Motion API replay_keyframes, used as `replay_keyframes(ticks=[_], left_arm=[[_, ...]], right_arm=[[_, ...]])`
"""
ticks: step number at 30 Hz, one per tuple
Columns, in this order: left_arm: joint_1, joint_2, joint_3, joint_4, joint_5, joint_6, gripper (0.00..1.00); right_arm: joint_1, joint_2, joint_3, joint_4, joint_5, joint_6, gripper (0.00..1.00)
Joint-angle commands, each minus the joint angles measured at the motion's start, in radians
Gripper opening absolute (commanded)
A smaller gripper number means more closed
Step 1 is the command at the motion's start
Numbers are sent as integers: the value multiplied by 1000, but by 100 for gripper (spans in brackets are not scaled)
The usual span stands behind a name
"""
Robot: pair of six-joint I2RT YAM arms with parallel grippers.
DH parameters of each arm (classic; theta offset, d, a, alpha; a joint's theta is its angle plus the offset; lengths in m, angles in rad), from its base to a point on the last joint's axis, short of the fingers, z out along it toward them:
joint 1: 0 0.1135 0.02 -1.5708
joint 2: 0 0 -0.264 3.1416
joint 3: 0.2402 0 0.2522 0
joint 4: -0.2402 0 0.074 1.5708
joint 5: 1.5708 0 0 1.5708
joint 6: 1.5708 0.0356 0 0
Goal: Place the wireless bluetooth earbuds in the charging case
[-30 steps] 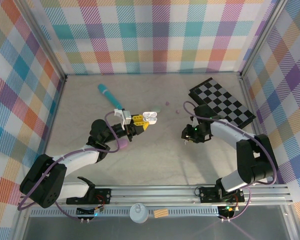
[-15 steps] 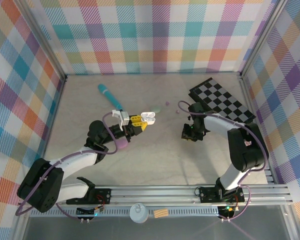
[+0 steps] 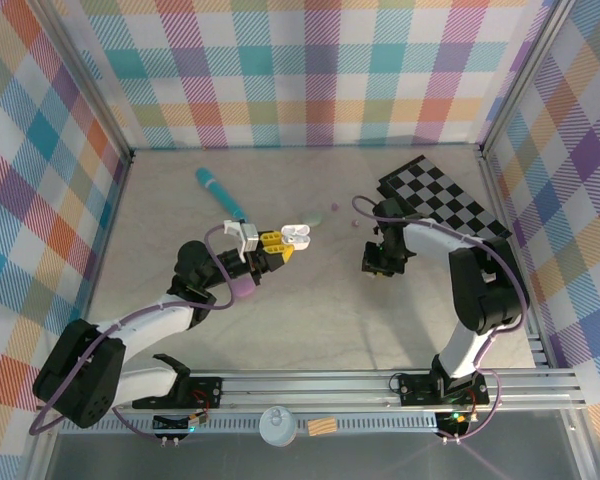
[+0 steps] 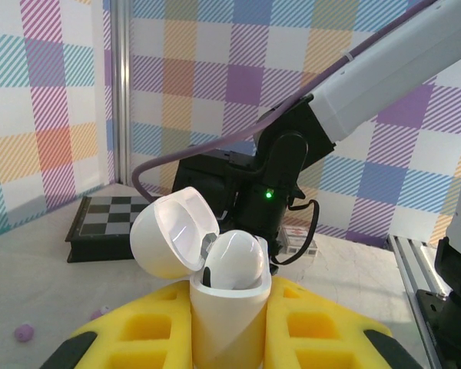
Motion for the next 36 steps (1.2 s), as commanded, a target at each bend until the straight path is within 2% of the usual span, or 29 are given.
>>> replay_keyframes(ticks=[1, 8, 14, 28, 36], left_arm=[[12, -41, -9, -8, 4, 31, 13], [12, -45, -9, -12, 6, 32, 13], [12, -47, -7, -15, 5, 34, 13], [12, -74, -26, 2, 8, 28, 13], [13, -101, -18, -39, 5, 44, 13]], right_arm=[[-26, -5, 12, -40, -2, -14, 32], [-61, -23, 20, -70, 0, -38, 39], [-73, -72, 26, -104, 46, -80, 54], [-75, 59, 87, -4, -74, -136, 54], [-75, 24, 9, -10, -105, -112, 54]])
